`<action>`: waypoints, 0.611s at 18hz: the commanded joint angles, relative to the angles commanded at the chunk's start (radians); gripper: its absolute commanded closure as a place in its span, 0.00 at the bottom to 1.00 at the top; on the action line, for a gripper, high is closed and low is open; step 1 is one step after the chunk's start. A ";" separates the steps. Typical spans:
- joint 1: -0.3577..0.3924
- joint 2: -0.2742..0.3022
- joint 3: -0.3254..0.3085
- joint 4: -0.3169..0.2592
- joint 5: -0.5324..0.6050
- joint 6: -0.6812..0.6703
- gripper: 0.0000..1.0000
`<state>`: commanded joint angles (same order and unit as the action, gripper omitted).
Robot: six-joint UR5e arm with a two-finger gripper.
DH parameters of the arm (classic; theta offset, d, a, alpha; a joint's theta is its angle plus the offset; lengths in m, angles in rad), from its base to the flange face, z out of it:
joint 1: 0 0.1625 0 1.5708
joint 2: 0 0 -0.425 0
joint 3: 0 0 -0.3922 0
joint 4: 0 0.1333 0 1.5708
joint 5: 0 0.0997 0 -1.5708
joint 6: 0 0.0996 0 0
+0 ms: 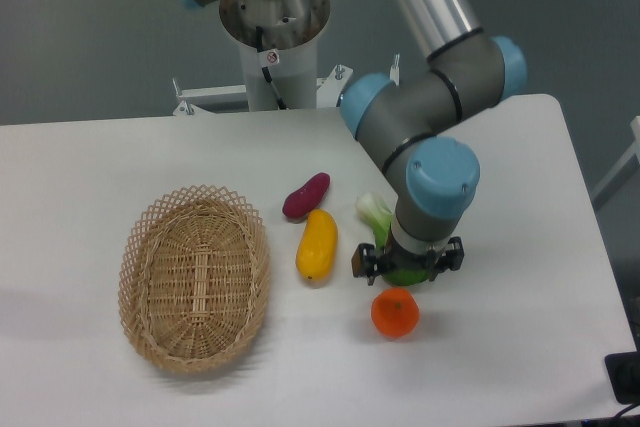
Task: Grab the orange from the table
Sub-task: 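Move the gripper over the small orange and lower toward it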
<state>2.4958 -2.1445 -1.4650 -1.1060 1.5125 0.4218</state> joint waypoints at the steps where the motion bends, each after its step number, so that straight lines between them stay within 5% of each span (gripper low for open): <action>1: -0.002 -0.002 0.000 0.002 0.000 0.000 0.00; 11: -0.006 -0.032 -0.023 0.106 -0.003 0.025 0.00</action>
<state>2.4897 -2.1767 -1.4879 -1.0002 1.5094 0.4464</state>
